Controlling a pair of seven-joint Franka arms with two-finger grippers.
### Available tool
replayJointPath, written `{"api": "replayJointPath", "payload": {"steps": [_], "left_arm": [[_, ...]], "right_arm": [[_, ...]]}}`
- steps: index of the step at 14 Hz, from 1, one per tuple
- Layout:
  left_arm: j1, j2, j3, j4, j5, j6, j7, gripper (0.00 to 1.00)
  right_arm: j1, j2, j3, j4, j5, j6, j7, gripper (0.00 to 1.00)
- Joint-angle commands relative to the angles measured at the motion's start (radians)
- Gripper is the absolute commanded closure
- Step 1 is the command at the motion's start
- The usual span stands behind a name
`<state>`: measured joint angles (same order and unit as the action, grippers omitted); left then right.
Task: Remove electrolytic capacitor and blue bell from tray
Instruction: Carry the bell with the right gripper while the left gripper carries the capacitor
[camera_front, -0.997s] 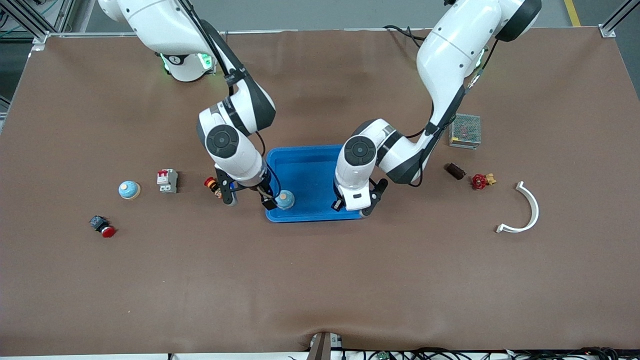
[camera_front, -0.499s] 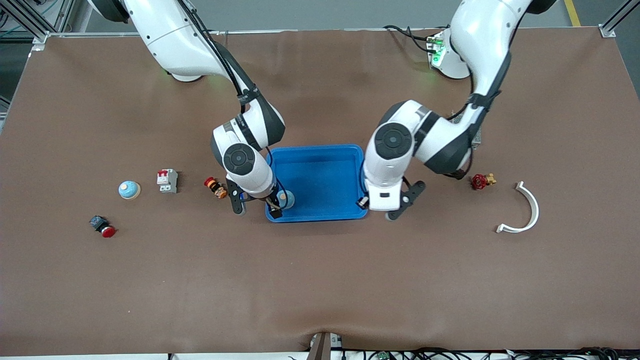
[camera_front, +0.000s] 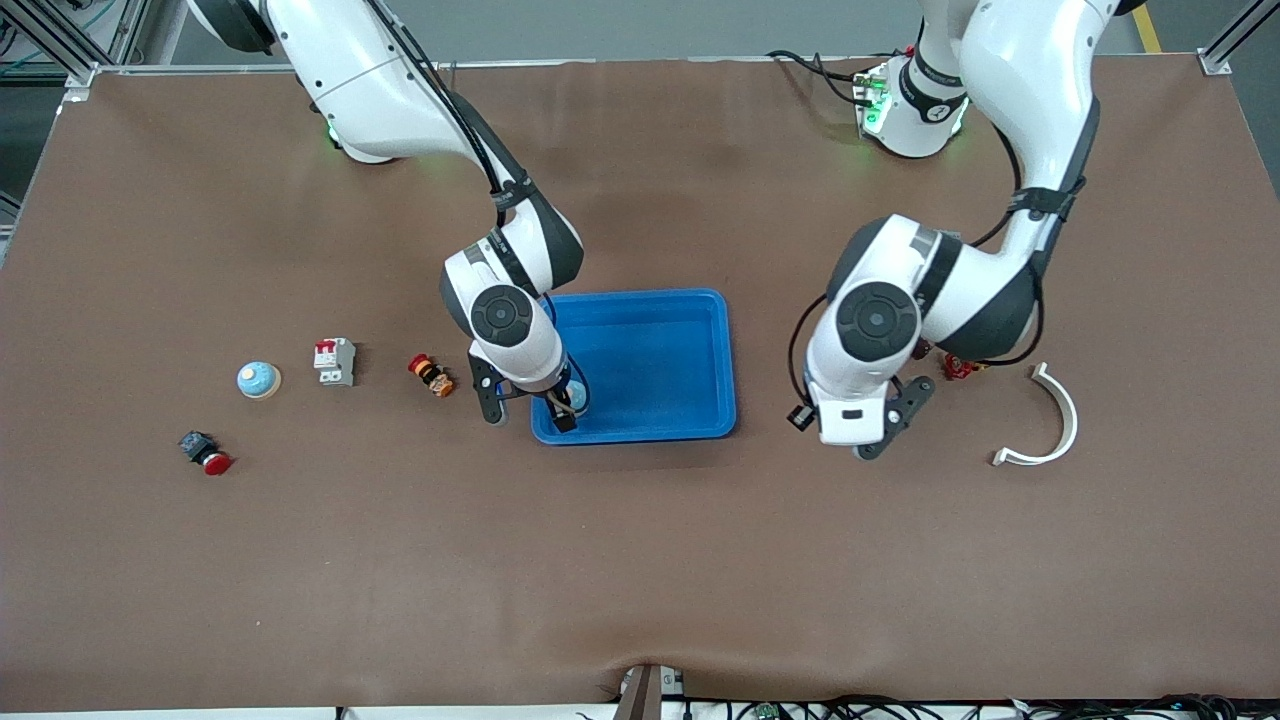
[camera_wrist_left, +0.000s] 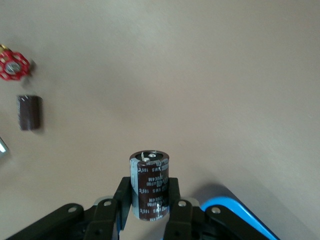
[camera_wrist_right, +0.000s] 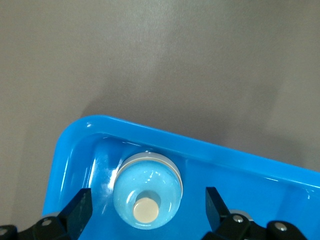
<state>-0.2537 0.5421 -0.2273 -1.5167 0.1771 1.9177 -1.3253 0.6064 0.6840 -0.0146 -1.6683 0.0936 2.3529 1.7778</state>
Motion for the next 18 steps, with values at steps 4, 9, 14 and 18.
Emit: {"api": "replayJointPath", "payload": {"steps": [4, 9, 14, 18], "left_arm": [[0.137, -0.056, -0.004, -0.111, 0.01, -0.008, 0.083, 1.0], [0.226, -0.048, -0.004, -0.186, 0.009, 0.047, 0.164, 1.0], [0.293, -0.027, 0.0, -0.281, 0.022, 0.162, 0.244, 1.0], [0.347, 0.038, -0.003, -0.287, 0.081, 0.216, 0.264, 1.0]], "right_arm": [[0.01, 0.046, -0.01, 0.039, -0.023, 0.022, 0.029, 0.0], [0.012, 0.068, -0.01, 0.065, -0.022, 0.022, 0.029, 0.0], [0.023, 0.069, -0.01, 0.067, -0.058, 0.022, 0.029, 0.52], [0.03, 0.062, -0.008, 0.067, -0.049, 0.016, 0.046, 1.0]]}}
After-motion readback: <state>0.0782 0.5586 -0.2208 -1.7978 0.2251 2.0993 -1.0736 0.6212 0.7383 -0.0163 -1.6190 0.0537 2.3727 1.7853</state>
